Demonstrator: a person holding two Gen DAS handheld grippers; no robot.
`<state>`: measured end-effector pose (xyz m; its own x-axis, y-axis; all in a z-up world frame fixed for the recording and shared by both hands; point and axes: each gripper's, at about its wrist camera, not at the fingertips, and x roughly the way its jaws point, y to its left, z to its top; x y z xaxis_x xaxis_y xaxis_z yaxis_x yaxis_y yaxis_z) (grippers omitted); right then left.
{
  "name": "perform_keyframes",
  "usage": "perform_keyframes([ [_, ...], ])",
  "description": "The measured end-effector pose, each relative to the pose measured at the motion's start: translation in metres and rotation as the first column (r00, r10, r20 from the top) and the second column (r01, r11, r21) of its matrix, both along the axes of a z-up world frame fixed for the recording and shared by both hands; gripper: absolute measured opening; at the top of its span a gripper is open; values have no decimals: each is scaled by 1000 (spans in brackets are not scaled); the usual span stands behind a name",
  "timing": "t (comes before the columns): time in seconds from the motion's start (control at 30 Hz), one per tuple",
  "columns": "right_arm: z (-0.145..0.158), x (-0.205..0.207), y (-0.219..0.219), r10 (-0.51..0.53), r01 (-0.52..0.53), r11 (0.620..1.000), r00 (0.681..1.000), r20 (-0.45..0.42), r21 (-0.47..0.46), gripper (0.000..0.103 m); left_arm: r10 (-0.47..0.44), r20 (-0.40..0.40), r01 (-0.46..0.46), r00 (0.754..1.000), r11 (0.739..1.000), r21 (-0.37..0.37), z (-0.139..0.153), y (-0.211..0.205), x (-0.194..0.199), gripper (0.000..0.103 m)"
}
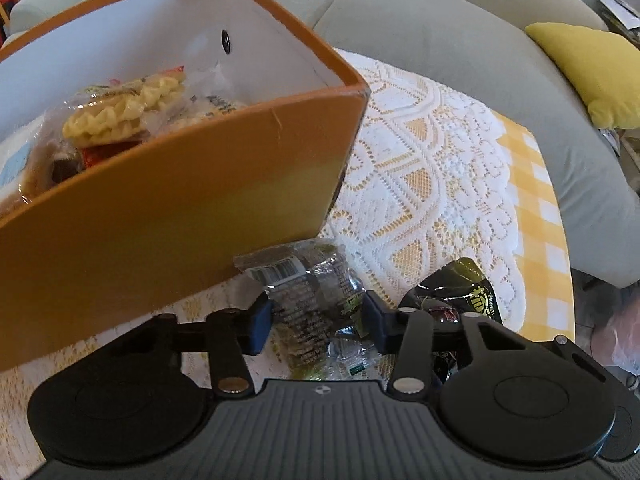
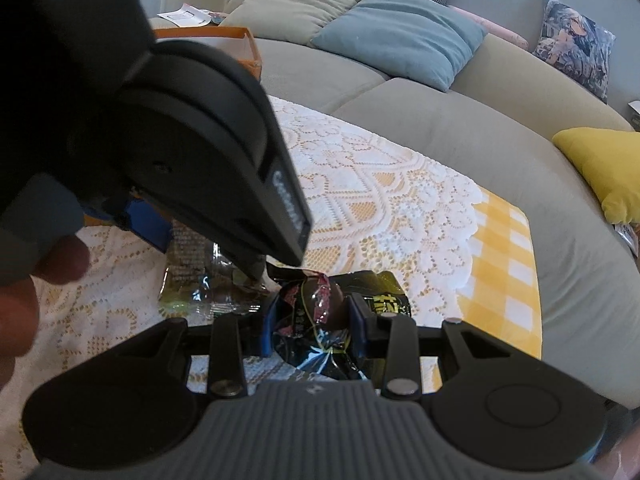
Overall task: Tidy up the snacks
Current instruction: 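Grasp the black chocolate packet with the right tool while the left tool grasps the clear nut packet, then lift both packets and carry them over the orange box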
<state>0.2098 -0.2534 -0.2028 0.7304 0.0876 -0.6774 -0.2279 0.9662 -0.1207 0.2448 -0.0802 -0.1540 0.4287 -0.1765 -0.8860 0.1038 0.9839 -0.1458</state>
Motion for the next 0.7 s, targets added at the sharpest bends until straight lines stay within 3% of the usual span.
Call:
perform_keyframes([
  [0.17,1,-1,2,4,-4,1000,1000,4,-14,35,-14,5,14,1000,1000,-11,7,4,-6,39],
  [0.7,11,-20,6,19,-18,1000,999,38,-10,35,-33,45,34,998,999,-15,40,26,-49,38],
])
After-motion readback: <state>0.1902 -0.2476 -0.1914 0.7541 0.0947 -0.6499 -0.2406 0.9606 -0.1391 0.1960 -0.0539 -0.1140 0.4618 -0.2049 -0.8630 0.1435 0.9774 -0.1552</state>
